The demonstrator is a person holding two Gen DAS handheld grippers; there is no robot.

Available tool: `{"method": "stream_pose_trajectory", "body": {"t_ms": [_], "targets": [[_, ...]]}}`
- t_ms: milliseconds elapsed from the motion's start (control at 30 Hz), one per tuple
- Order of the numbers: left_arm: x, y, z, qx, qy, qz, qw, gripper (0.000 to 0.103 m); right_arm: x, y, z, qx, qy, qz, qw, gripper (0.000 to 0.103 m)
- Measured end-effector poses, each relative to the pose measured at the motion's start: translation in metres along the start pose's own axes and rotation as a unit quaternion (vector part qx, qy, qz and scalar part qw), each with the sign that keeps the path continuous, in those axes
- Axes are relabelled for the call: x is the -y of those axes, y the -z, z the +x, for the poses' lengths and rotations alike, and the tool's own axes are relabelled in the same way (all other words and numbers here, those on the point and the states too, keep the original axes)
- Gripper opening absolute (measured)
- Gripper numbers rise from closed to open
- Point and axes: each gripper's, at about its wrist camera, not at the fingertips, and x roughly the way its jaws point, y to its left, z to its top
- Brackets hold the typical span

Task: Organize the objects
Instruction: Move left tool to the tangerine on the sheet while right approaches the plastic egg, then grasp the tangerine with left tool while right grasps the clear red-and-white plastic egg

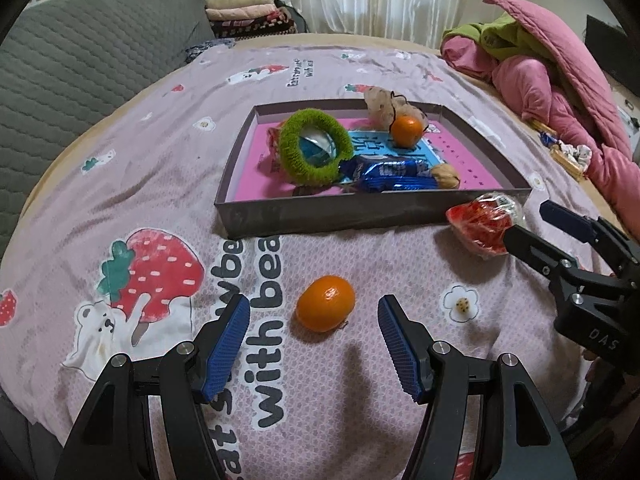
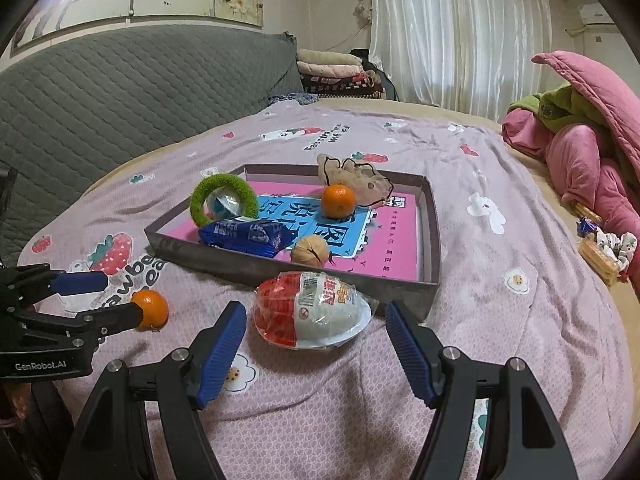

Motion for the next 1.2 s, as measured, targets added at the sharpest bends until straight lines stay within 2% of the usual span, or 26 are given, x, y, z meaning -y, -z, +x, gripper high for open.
{"method": "stream_pose_trajectory", "body": {"t_ms": [867, 1200], "targets": [[-0.012, 0.006, 0.039, -0.007, 0.020, -0.018, 0.9996, 0.068, -0.007, 0.002, 0.028, -0.019, 0.008, -0.025, 0.999, 0.072], [-0.014, 0.001, 0.046, -0.003, 0.029, -0.028, 0.9992, 0.068, -0.010, 0.001, 0.037, -0.022, 0.005, -0.029, 0.999, 0.077]]}}
